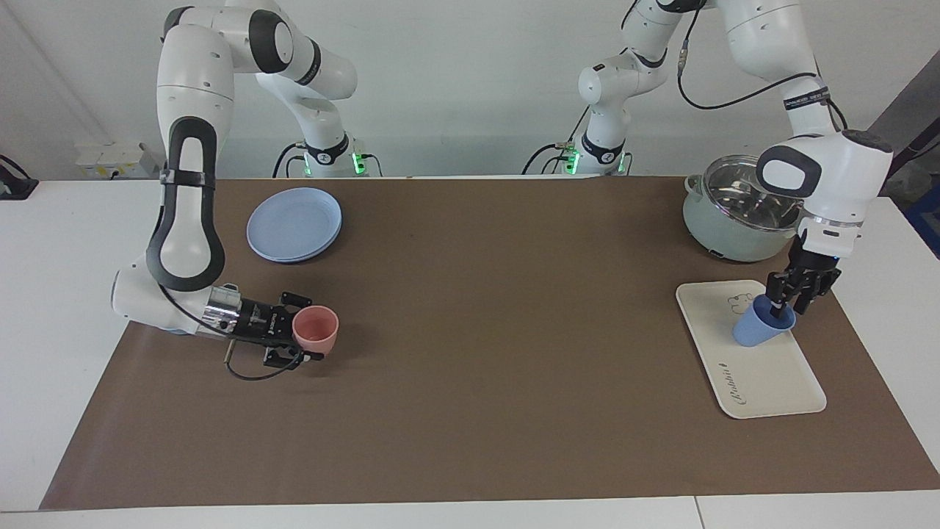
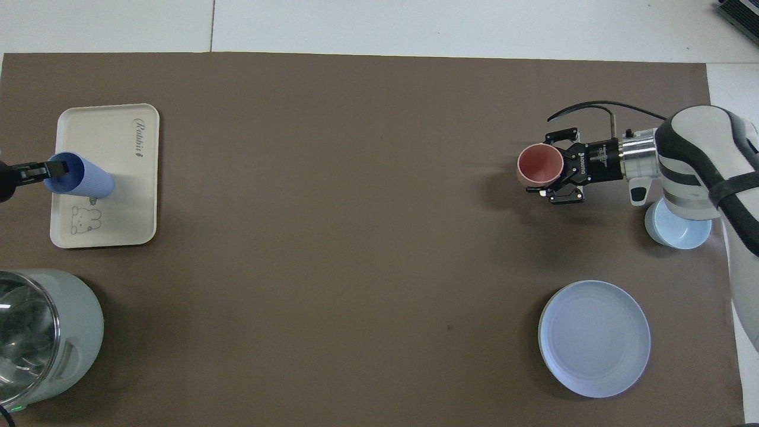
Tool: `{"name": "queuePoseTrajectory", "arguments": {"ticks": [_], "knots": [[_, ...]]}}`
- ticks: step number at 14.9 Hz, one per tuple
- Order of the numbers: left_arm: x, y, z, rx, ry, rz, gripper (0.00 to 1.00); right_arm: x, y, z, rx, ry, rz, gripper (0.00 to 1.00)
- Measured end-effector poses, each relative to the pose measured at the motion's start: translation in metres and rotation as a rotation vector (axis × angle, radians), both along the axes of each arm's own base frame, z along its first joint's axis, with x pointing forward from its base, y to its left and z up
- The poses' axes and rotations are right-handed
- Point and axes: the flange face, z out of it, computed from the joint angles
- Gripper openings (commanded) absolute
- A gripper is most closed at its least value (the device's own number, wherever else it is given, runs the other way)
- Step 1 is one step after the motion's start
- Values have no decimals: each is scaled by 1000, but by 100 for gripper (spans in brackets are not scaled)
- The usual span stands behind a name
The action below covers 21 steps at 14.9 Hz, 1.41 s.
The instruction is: Place cup on tray
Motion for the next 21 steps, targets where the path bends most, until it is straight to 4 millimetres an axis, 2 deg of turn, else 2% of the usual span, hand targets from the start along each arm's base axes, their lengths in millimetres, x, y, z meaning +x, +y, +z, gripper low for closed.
{"name": "queuePoseTrajectory", "arguments": {"ticks": [1,3,5,6,7,8,9,11,13,15,17,19,21], "knots": [[0,-3,25,12,32,-55,100,-1,-2,-2,2,0,2,0],[-2,-8,86,76,111,-148,100,-3,-6,-5,4,-11,10,0],[-7,-26,138,128,157,-216,100,-6,-9,-10,4,-17,14,0],[-11,-45,153,141,177,-256,100,-8,-11,-13,3,-13,11,49],[-15,-70,159,145,209,-300,100,-10,-13,-16,-4,-11,2,66],[-19,-97,159,142,249,-350,100,-11,-15,-20,-15,-10,-11,73],[-24,-126,156,140,285,-398,100,-11,-16,-19,-17,-12,-15,100],[-32,-172,143,137,329,-442,100,-10,-20,-20,-38,-22,-34,100],[-42,-202,129,127,365,-411,100,-12,-34,-27,-103,-50,-45,100],[-51,-221,123,123,380,-387,100,-16,-52,-29,-150,-80,-16,100],[-56,-233,128,118,372,-345,100,-20,-72,-26,-198,-141,40,100],[-59,-246,134,108,362,-289,100,-22,-86,-13,-252,-219,125,100],[-61,-252,148,104,341,-268,100,-24,-90,10,-344,-303,284,100]]}}
